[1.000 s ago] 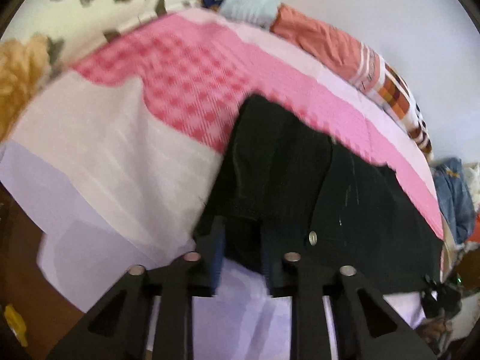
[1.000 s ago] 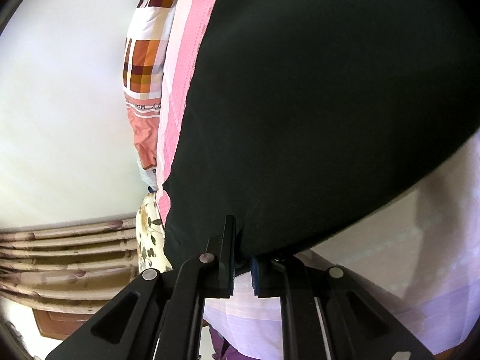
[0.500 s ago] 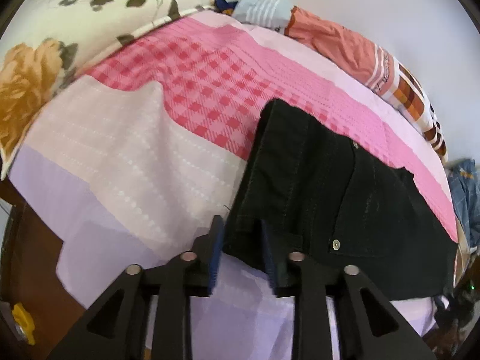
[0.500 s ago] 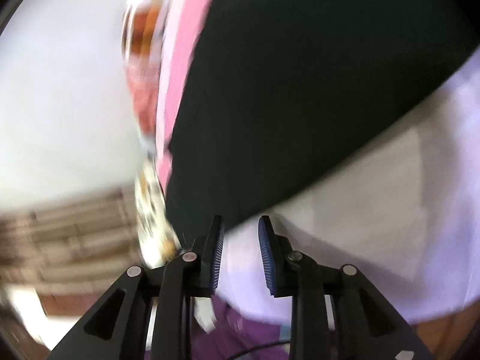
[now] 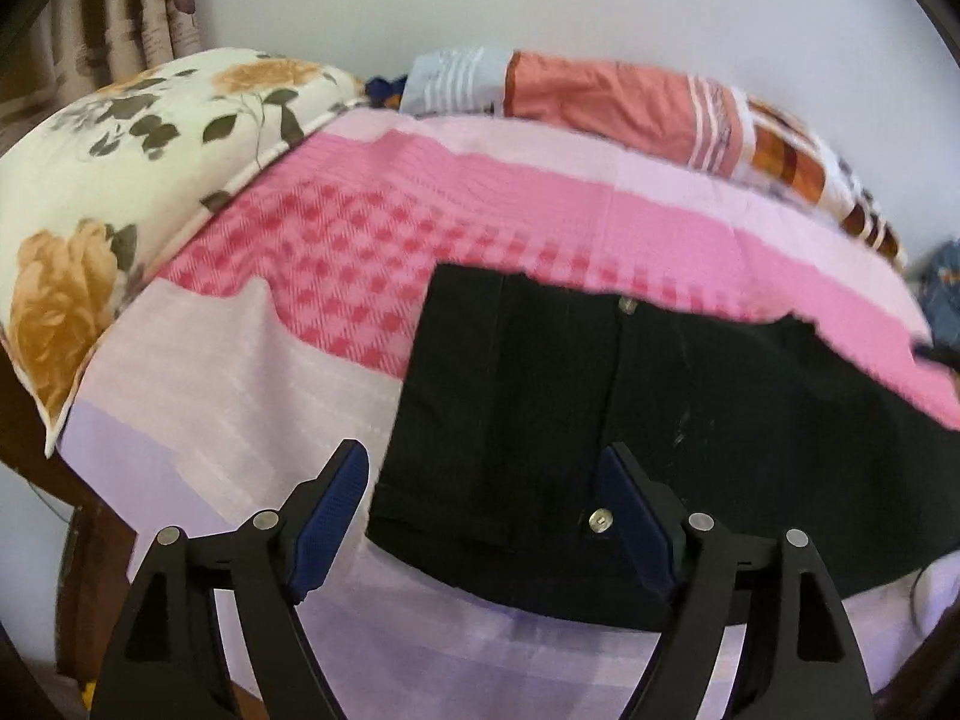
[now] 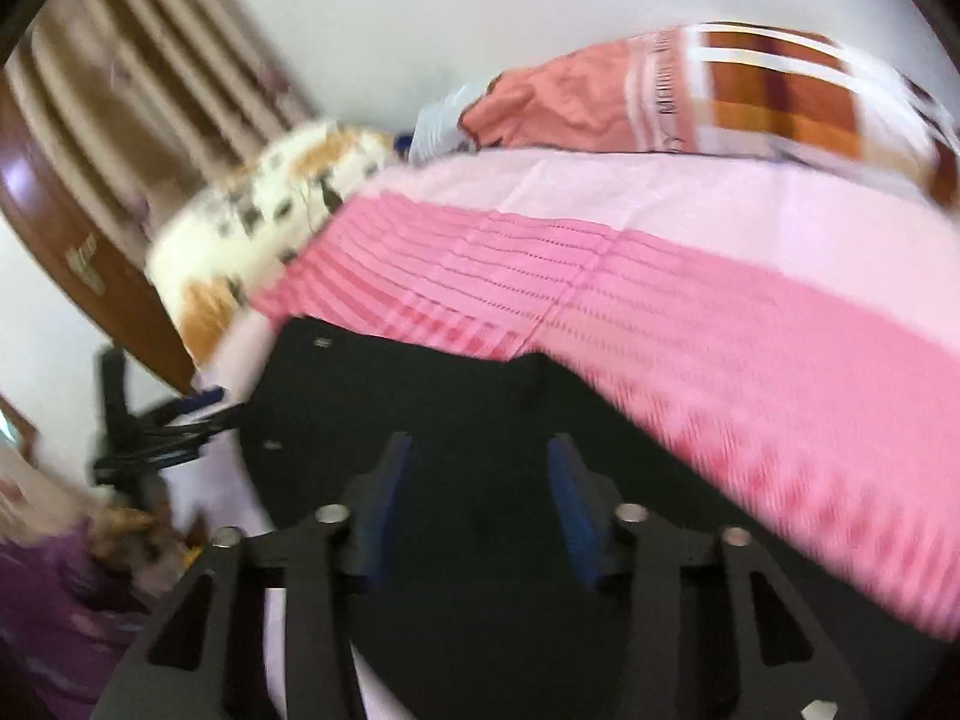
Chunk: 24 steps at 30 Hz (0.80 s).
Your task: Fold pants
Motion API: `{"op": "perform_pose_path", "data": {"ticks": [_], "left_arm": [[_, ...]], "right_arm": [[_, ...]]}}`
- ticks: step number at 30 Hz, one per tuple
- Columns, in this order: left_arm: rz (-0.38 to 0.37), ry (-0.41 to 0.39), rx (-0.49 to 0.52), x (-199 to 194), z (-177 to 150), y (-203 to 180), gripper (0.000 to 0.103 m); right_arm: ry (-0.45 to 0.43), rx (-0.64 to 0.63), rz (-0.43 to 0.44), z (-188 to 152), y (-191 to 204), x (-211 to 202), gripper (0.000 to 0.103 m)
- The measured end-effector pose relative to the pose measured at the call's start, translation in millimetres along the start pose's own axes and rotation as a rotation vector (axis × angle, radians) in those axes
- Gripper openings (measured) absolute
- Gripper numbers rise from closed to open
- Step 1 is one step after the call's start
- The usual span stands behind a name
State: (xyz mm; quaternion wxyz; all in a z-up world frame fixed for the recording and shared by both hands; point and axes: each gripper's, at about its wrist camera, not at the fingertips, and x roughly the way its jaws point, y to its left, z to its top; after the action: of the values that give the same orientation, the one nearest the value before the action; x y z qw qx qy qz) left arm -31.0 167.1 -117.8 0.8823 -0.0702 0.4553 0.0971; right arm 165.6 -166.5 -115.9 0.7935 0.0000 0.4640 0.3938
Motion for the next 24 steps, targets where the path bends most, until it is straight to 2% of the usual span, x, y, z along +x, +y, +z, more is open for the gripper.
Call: {"op": "perform_pose_path", "data": {"ticks": [4,9,11,12,13,15,19,24], "left_arm": [[0.022,0.085,-0.032,23.2,-6.3,8.6,0.079],[-0.056,0.133,-0.171,36.7,-11.9,34.7,0.082],[-0.069,0.143,-0.195,38.6,-13.8,37.5,0.083],[-0.067,0.142,-0.192,38.4,-14.3,36.8,0.083],[-0.061,0.139,-0.182,37.3,-14.2,35.2,0.083],[-0.038,0.127,-0.148,34.7,-13.0,30.6,0.083],[0.008,0.108,-0.086,32.6,-11.3,21.3,0.085],[0.012,0.110,-0.122,38.1,-14.2,29.7,0.094]], "right_arm": [[0.067,-0.063,-0.025,19.1,-11.9,40.5,0.038],[0.184,-0.084,0.004,22.5,-25.1,76.9,0.038],[0.220,-0.100,0.034,21.6,-24.3,86.5,0.031],[0.228,-0.128,0.045,20.5,-19.7,88.8,0.023],[0.228,-0.149,0.044,20.2,-15.7,90.0,0.018],[0.206,-0.164,0.025,21.7,-11.8,92.2,0.016],[0.140,-0.108,0.007,26.7,-19.6,92.0,0.009],[0.088,-0.038,-0.008,26.6,-35.7,101.3,0.007]]}}
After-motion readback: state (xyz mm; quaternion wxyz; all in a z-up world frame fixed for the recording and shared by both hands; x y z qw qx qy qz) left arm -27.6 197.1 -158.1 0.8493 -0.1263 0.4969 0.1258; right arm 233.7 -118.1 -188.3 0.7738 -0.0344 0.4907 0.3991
